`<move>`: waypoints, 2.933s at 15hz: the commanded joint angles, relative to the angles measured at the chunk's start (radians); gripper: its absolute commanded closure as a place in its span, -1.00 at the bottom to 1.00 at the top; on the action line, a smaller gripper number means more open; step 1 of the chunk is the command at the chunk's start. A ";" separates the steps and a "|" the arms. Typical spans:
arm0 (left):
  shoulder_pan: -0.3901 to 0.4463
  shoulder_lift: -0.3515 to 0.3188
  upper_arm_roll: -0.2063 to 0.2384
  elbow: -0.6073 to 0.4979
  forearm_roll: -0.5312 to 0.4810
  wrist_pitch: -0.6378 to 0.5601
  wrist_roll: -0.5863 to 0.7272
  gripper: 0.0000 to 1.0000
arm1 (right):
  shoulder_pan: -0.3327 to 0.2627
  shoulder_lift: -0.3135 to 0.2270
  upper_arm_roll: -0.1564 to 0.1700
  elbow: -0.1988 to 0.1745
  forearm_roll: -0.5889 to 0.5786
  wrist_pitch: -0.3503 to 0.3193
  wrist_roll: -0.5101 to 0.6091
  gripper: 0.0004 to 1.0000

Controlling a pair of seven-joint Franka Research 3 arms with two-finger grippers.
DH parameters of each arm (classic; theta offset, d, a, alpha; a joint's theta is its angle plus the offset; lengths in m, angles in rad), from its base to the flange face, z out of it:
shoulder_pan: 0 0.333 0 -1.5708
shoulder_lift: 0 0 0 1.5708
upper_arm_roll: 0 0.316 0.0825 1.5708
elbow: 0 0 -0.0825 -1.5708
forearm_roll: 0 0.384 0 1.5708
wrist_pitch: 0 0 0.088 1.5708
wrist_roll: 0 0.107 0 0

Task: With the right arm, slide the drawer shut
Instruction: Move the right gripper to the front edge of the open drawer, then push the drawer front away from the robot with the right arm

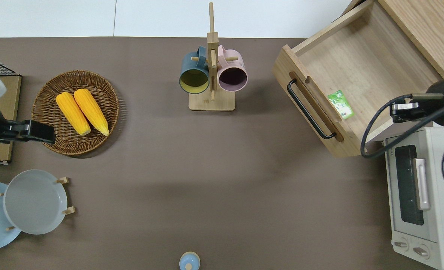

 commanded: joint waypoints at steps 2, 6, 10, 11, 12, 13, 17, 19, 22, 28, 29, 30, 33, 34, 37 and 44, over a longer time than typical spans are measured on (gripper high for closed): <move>0.005 0.011 -0.007 0.024 0.017 -0.020 0.010 -0.99 | 0.077 -0.003 0.002 0.004 0.010 -0.011 0.186 1.00; 0.005 0.011 -0.007 0.024 0.017 -0.020 0.010 -0.99 | 0.145 0.006 0.003 0.004 0.010 0.000 0.339 1.00; 0.005 0.011 -0.007 0.024 0.017 -0.020 0.010 -0.99 | 0.215 0.033 0.008 0.004 0.010 0.002 0.506 1.00; 0.005 0.011 -0.007 0.024 0.017 -0.020 0.010 -0.99 | 0.231 0.046 0.008 0.004 0.012 0.002 0.551 1.00; 0.005 0.011 -0.007 0.024 0.017 -0.020 0.010 -0.99 | 0.243 0.059 0.008 0.004 0.010 0.003 0.591 1.00; 0.005 0.011 -0.007 0.024 0.017 -0.020 0.010 -0.99 | 0.260 0.073 0.006 0.004 0.010 0.005 0.626 1.00; 0.005 0.011 -0.007 0.024 0.017 -0.020 0.010 -0.99 | 0.303 0.130 0.006 -0.007 0.018 0.043 0.812 1.00; 0.005 0.011 -0.007 0.024 0.017 -0.020 0.010 -0.99 | 0.306 0.176 0.008 -0.011 0.020 0.072 0.946 1.00; 0.005 0.011 -0.007 0.026 0.017 -0.020 0.010 -0.99 | 0.300 0.207 0.011 -0.051 0.021 0.124 1.064 1.00; 0.005 0.011 -0.007 0.024 0.017 -0.020 0.010 -0.99 | 0.263 0.218 -0.004 -0.096 0.078 0.189 1.096 1.00; 0.005 0.011 -0.007 0.024 0.017 -0.020 0.010 -0.99 | 0.262 0.224 -0.004 -0.096 0.078 0.193 1.096 1.00; 0.005 0.011 -0.007 0.024 0.017 -0.020 0.010 -0.99 | 0.259 0.230 -0.004 -0.096 0.076 0.212 1.096 1.00; 0.005 0.011 -0.007 0.024 0.017 -0.020 0.010 -0.99 | 0.249 0.254 -0.004 -0.096 0.064 0.238 1.094 1.00; 0.005 0.011 -0.007 0.026 0.017 -0.020 0.010 -0.99 | 0.248 0.262 -0.004 -0.096 0.058 0.241 1.091 1.00; 0.005 0.011 -0.007 0.026 0.017 -0.020 0.010 -0.99 | 0.236 0.276 -0.004 -0.094 0.055 0.258 1.088 1.00; 0.005 0.011 -0.007 0.026 0.017 -0.020 0.010 -0.99 | 0.216 0.288 -0.004 -0.088 -0.002 0.290 1.081 1.00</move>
